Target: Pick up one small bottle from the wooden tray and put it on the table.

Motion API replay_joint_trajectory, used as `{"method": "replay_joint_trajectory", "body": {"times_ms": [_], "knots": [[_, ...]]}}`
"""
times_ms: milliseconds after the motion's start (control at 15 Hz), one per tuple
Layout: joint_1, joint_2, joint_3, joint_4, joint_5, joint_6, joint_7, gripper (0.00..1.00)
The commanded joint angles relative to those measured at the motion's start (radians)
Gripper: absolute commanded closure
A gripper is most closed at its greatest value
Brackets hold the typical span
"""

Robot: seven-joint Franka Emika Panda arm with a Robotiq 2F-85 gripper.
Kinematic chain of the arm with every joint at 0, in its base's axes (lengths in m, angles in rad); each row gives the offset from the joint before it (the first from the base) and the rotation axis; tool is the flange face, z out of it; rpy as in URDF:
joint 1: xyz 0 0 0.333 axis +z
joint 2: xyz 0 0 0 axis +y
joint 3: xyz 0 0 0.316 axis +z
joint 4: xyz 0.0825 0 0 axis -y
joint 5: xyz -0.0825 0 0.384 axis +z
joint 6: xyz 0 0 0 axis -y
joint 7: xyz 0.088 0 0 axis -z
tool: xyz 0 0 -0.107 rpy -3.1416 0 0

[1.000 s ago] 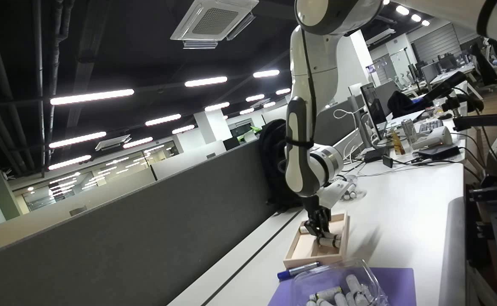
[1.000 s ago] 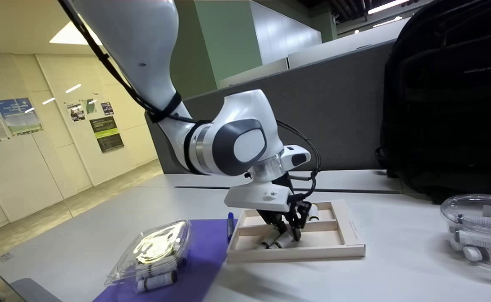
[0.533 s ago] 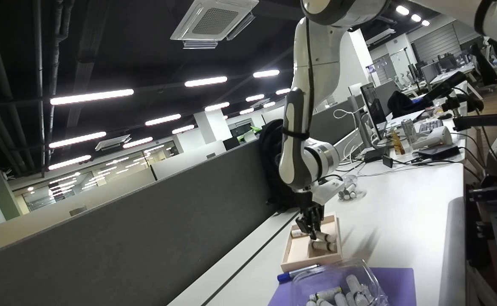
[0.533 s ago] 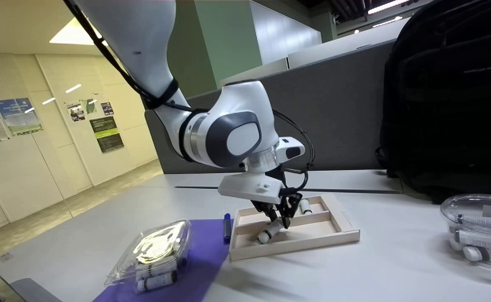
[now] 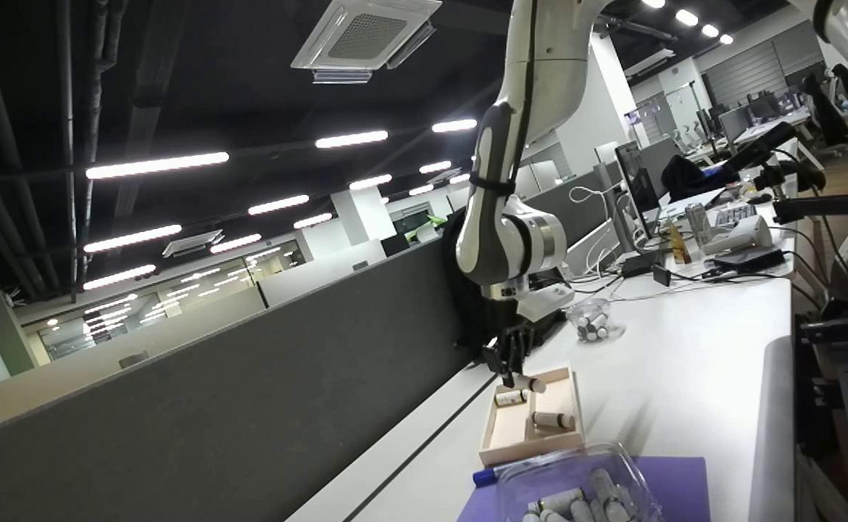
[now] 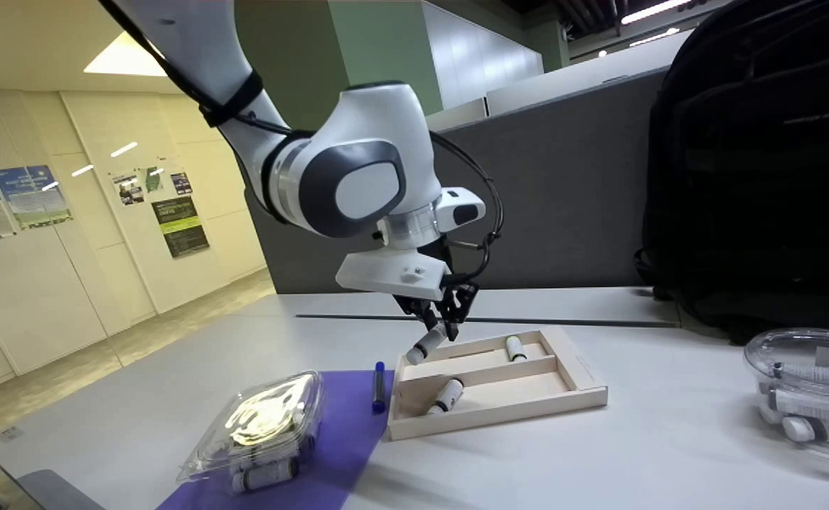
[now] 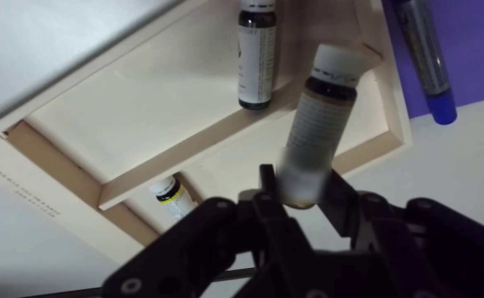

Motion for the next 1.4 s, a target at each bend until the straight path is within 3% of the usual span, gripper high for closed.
{"method": "replay_joint_trajectory", "body": {"times_ms": [0, 333, 667, 1067, 1333], "knots": [[-0.060, -0.099, 0.003, -0.109, 0.063, 0.034, -0.044, 0.92], [-0.080, -0.121, -0.092, -0.184, 0.061, 0.091, -0.011, 0.92], [-0.002, -0.006, -0.238, -0.166, 0.049, 0.119, 0.062, 0.92], [0.003, 0.135, -0.203, -0.114, 0.035, 0.149, 0.172, 0.92], [-0.031, 0.118, -0.163, -0.115, 0.040, 0.156, 0.178, 0.92]]}}
